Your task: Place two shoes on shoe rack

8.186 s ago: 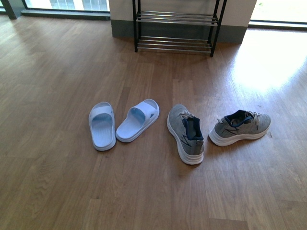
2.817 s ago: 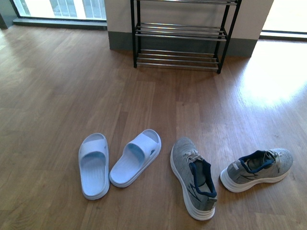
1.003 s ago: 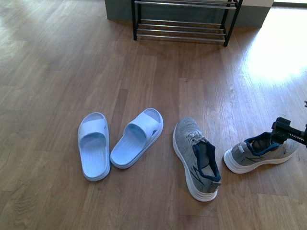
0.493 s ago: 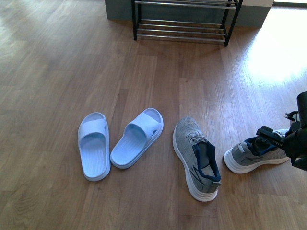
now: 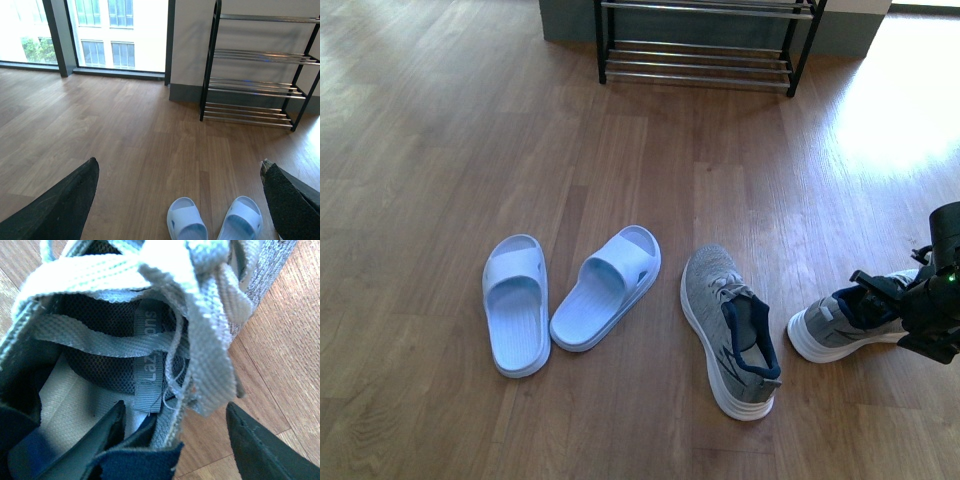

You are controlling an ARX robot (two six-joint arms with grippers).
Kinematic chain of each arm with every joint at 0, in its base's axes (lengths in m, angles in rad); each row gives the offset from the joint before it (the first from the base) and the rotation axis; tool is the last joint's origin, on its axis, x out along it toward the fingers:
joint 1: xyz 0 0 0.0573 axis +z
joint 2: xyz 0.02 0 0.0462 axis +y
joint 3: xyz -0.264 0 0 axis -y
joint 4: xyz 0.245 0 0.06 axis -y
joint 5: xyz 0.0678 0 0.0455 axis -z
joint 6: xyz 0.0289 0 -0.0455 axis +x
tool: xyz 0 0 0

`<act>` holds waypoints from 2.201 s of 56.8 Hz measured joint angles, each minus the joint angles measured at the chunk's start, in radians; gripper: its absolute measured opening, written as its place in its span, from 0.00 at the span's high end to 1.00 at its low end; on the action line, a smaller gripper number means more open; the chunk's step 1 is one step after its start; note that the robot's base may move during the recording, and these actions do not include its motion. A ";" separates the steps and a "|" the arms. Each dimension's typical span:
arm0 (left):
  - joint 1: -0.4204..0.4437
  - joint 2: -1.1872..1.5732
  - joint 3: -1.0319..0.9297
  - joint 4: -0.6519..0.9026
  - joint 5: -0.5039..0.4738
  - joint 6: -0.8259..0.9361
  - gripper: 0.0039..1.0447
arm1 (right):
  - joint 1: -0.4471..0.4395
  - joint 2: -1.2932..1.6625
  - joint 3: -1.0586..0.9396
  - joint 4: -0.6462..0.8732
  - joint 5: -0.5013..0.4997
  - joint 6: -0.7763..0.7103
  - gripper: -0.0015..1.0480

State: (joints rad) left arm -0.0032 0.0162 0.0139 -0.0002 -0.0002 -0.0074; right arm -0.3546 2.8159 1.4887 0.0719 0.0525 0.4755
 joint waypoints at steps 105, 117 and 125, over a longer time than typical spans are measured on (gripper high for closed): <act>0.000 0.000 0.000 0.000 0.000 0.000 0.09 | -0.256 -1.561 -1.170 0.300 -0.420 -0.483 0.99; 0.000 0.000 0.000 0.000 0.000 0.000 0.09 | -0.256 -1.561 -1.170 0.300 -0.420 -0.483 0.99; 0.000 0.000 0.000 0.000 -0.002 0.000 0.09 | -0.256 -1.561 -1.171 0.300 -0.423 -0.483 0.99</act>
State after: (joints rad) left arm -0.0032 0.0162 0.0139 -0.0002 -0.0025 -0.0074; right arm -0.6106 1.2545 0.3180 0.3717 -0.3702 -0.0074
